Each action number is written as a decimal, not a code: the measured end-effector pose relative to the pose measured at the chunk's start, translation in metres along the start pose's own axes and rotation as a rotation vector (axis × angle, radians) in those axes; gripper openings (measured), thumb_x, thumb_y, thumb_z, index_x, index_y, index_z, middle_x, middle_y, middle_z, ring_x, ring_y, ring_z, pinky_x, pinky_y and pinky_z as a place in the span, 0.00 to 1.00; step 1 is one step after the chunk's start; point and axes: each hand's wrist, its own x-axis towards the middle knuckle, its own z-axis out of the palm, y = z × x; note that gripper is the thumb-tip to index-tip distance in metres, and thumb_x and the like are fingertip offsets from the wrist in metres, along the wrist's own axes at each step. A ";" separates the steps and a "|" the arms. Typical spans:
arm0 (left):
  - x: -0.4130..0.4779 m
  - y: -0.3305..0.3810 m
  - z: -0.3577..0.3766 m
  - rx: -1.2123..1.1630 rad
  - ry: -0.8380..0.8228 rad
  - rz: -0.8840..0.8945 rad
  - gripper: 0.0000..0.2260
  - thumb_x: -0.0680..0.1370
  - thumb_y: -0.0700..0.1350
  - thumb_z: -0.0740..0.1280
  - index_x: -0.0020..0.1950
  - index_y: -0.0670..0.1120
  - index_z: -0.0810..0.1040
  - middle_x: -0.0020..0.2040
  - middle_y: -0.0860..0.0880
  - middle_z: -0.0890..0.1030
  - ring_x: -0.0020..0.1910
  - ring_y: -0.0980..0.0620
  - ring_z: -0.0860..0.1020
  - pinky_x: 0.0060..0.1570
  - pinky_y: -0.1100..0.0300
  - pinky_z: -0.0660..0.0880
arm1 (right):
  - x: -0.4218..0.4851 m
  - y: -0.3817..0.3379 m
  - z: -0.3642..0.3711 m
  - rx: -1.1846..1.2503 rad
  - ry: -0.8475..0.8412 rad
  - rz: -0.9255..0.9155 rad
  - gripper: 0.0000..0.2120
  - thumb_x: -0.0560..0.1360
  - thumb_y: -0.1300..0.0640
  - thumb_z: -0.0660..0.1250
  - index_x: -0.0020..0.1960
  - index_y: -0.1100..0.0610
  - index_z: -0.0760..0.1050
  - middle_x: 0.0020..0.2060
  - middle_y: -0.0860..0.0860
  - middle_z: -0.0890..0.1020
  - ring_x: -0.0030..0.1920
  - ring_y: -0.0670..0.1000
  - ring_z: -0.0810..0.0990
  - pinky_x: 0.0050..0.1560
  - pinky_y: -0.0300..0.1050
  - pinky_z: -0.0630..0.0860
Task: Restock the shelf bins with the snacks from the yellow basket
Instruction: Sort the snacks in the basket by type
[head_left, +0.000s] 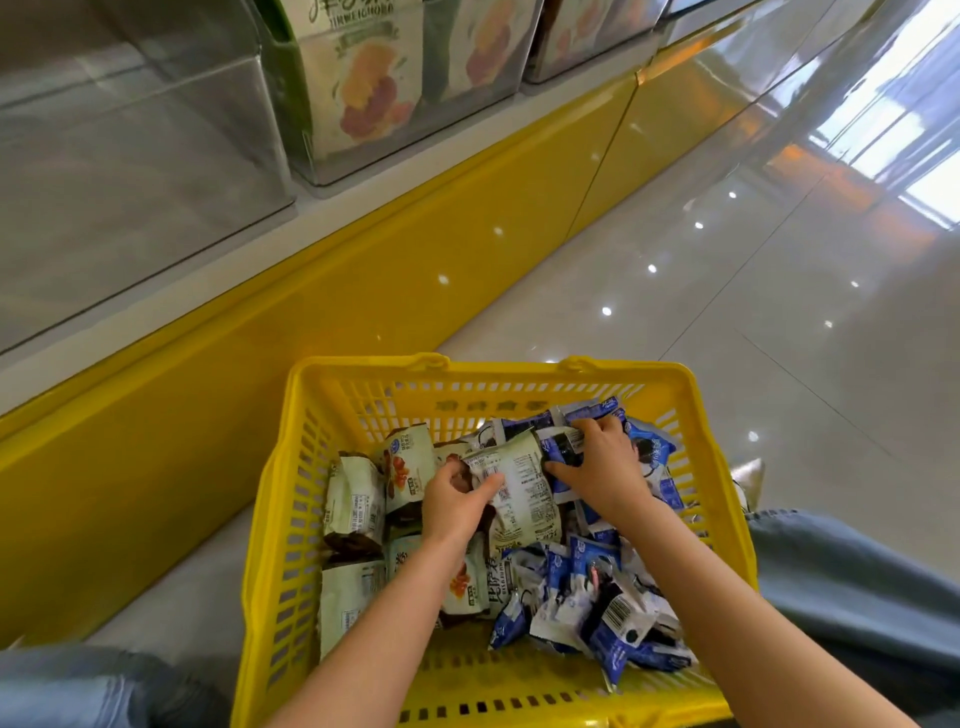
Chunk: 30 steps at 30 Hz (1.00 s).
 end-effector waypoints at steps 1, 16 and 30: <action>0.000 -0.001 0.000 0.048 -0.008 0.019 0.30 0.72 0.51 0.72 0.69 0.44 0.65 0.65 0.45 0.68 0.61 0.48 0.70 0.56 0.60 0.67 | 0.000 0.001 -0.001 0.023 -0.007 -0.001 0.31 0.72 0.46 0.69 0.70 0.57 0.63 0.65 0.57 0.66 0.61 0.57 0.70 0.62 0.50 0.67; -0.026 0.006 -0.034 0.011 -0.003 0.262 0.37 0.69 0.59 0.70 0.72 0.50 0.58 0.69 0.53 0.64 0.65 0.55 0.63 0.62 0.58 0.61 | -0.026 0.046 -0.028 -0.124 0.168 0.007 0.33 0.78 0.46 0.60 0.75 0.60 0.52 0.74 0.57 0.58 0.73 0.58 0.57 0.73 0.53 0.57; -0.063 0.010 -0.074 0.041 -0.004 0.311 0.16 0.73 0.61 0.55 0.51 0.51 0.70 0.46 0.56 0.77 0.39 0.70 0.75 0.33 0.77 0.68 | -0.107 -0.047 0.003 0.969 -0.548 -0.082 0.27 0.66 0.37 0.67 0.60 0.44 0.65 0.53 0.40 0.80 0.50 0.39 0.81 0.44 0.33 0.78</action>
